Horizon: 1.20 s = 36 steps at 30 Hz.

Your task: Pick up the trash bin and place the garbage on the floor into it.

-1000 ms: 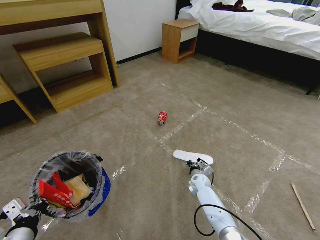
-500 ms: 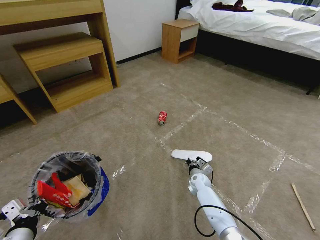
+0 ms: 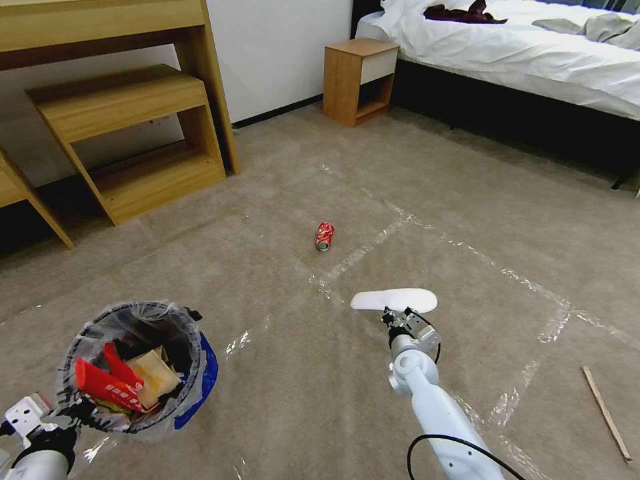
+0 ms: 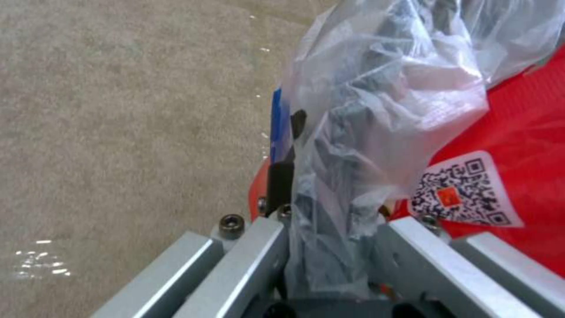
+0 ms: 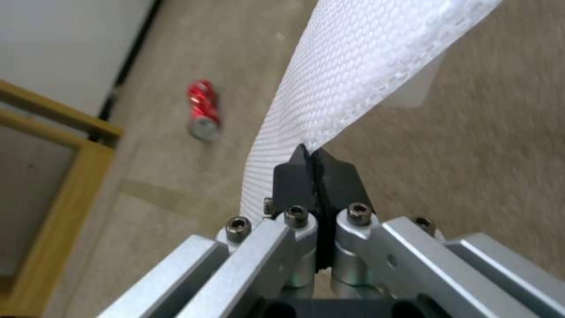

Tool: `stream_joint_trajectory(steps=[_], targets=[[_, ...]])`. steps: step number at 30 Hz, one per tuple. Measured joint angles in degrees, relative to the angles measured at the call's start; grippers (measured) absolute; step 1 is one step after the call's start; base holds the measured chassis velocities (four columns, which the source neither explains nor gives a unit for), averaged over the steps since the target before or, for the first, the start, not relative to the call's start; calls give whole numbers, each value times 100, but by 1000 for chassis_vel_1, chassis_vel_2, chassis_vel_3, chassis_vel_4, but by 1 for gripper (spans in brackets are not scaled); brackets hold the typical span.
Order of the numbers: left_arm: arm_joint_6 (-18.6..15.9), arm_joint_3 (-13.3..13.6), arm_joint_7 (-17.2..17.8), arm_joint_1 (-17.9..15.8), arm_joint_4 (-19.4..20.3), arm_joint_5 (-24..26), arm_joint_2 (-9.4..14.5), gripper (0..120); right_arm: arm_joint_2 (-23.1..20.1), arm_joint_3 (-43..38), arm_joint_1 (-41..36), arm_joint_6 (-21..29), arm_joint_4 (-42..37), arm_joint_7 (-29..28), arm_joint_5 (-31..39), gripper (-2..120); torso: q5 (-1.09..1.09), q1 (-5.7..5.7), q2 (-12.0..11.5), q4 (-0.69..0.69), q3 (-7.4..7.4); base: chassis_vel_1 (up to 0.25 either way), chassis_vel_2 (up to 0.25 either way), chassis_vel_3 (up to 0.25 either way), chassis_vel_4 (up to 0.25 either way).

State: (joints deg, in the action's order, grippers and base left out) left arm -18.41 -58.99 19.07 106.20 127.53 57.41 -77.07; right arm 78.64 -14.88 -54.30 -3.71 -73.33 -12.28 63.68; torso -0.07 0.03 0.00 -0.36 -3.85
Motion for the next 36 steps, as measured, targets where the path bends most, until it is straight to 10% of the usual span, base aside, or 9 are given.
stream_joint_trajectory(steps=[20,36], targets=[[-273,-49,216,-153,166,663,649,0,-2583,1721,923,-1021,-3569,947,534,0,-1,0,1,0,0,0,0,0,0],[-661,-54,465,-243,-5,1778,1788,0,-2630,4151,3084,-1187,-3913,1186,709,0,-2,0,1,1,0,0,0,0,0]])
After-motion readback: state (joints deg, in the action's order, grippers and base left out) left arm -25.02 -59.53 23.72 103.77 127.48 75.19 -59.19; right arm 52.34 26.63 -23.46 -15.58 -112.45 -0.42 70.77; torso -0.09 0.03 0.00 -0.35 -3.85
